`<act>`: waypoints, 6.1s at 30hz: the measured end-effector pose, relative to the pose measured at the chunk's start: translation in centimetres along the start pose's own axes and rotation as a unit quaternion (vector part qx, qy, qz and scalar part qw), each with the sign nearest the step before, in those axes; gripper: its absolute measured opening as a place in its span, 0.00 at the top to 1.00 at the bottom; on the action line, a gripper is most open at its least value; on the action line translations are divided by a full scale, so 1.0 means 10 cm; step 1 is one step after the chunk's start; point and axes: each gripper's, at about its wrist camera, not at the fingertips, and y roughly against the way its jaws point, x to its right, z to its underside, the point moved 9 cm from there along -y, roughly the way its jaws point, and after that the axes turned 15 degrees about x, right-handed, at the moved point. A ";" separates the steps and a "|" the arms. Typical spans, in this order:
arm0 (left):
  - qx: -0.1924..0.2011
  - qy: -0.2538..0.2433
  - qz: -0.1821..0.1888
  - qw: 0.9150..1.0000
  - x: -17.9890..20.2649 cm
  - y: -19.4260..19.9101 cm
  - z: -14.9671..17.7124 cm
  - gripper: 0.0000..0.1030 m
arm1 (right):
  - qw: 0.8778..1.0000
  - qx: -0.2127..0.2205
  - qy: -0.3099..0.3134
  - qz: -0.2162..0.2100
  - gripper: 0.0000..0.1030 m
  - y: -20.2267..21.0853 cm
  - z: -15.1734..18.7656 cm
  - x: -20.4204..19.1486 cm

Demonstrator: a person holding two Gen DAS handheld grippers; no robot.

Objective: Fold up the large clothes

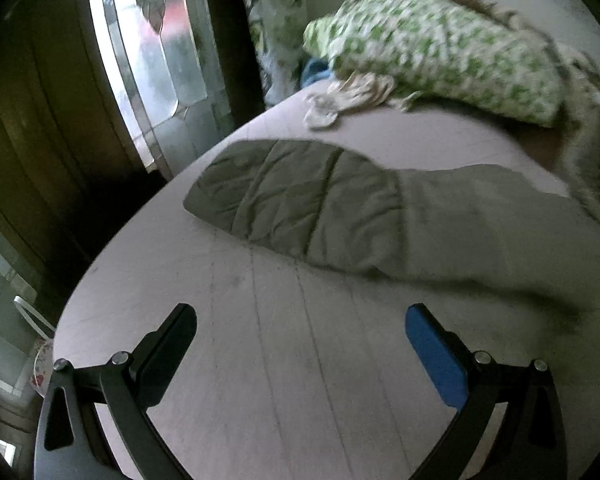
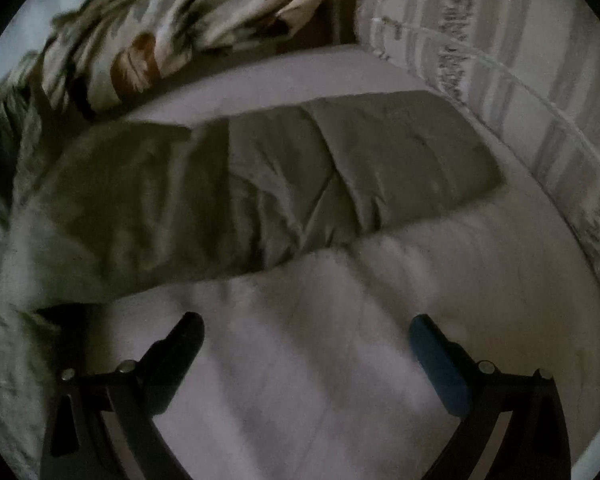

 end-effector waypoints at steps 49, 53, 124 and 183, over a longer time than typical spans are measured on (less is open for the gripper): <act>0.036 -0.083 0.212 0.973 1.60 2.23 0.16 0.00 | 0.968 0.138 0.070 -0.196 0.00 2.79 0.47 -2.84; 0.043 -0.091 0.215 0.972 1.66 2.36 0.15 0.00 | 0.969 0.141 0.067 -0.194 0.00 2.80 0.46 -2.81; -0.010 -0.077 0.188 0.979 1.16 2.18 0.38 0.00 | 0.942 0.111 0.172 -0.267 0.00 3.37 0.93 -3.71; 0.026 0.141 0.051 0.988 -0.93 -0.82 -1.17 0.80 | 0.927 0.001 0.291 -0.236 0.00 0.56 0.78 -6.65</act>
